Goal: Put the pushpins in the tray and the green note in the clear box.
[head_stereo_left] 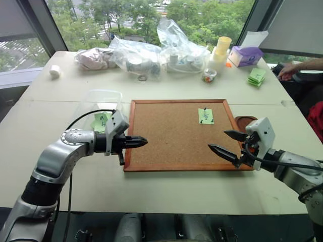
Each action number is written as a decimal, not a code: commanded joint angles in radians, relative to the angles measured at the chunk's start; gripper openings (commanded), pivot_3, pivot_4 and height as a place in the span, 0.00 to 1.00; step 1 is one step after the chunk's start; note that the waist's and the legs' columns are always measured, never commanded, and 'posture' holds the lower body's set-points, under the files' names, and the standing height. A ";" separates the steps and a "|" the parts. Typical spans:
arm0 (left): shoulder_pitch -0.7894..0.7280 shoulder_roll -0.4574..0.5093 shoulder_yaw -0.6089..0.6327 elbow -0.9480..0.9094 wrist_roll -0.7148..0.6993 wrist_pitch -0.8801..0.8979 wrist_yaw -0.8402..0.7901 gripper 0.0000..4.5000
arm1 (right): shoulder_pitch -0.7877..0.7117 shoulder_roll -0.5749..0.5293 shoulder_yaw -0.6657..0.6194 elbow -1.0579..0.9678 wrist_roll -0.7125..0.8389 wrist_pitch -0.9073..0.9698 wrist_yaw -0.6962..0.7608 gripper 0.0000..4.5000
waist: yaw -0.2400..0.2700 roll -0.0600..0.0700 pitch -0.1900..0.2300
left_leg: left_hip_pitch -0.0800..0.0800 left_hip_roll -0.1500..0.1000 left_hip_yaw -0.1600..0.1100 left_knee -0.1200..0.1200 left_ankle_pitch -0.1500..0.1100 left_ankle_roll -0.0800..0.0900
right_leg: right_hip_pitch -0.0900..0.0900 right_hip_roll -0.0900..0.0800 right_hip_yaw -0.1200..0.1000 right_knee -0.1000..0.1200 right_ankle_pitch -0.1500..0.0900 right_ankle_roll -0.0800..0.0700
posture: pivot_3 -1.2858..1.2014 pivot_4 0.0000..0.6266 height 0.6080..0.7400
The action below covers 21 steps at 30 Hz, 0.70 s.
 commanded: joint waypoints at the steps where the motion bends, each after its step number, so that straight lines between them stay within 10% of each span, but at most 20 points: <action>1: -0.007 0.001 0.028 -0.028 -0.015 -0.006 0.005 0.01 | -0.016 -0.004 0.002 -0.015 -0.002 -0.021 -0.002 1.00 | 0.000 0.000 0.000 | 0.000 0.000 0.000 0.000 0.000 0.000 | 0.000 0.000 0.000 0.000 0.000 0.000 | 0.52 0.24 0.99; 21: -0.149 -0.097 -0.036 0.108 0.091 -0.124 0.059 0.01 | -0.071 0.056 0.041 0.024 -0.050 -0.080 -0.075 1.00 | 0.003 0.000 0.000 | 0.000 -0.001 0.000 0.001 0.000 0.000 | 0.000 0.000 0.000 0.000 0.000 0.000 | 0.52 0.24 0.99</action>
